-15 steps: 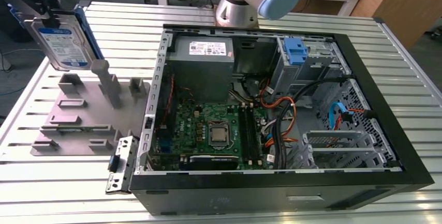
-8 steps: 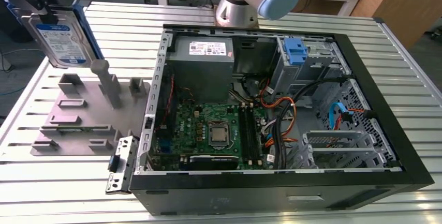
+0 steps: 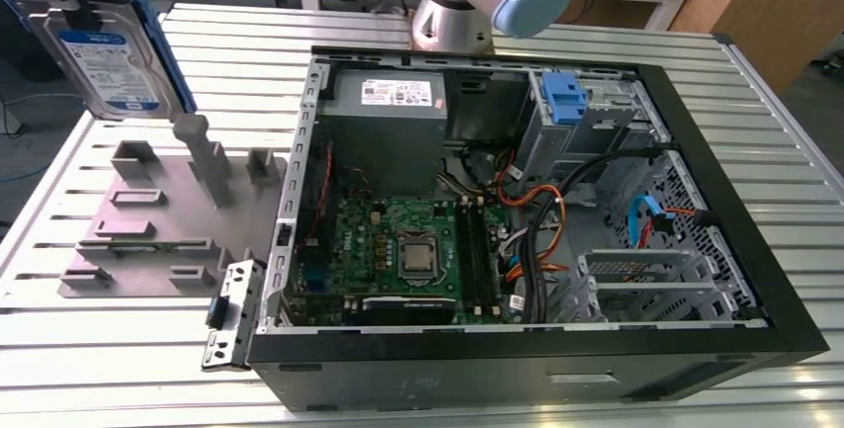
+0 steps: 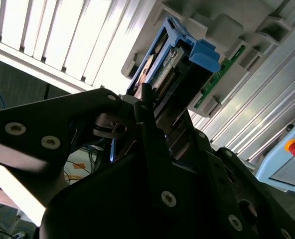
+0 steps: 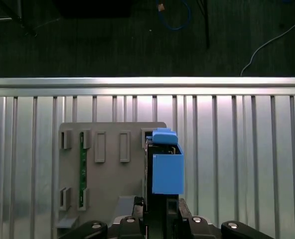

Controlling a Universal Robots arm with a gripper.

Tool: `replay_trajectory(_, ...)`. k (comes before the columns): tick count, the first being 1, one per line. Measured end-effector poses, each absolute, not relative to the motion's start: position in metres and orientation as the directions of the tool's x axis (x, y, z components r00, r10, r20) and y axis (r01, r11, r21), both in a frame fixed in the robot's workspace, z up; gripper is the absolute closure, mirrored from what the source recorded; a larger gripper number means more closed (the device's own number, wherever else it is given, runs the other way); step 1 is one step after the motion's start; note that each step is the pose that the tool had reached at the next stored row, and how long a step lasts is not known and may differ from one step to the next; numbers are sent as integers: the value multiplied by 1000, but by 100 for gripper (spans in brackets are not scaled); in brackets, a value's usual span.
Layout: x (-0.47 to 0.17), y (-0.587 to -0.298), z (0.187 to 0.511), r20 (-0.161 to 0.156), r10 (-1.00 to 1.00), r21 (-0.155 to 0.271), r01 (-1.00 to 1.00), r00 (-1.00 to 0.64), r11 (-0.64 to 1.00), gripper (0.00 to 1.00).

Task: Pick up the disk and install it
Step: 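Pick up the disk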

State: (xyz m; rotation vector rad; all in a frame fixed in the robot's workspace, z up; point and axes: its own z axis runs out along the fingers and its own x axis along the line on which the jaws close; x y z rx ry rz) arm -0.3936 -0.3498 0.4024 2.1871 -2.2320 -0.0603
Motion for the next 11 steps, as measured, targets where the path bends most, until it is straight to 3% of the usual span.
replay_trajectory(11,-394,-350,418,-16,-1000,39,-999,-21,20,65)
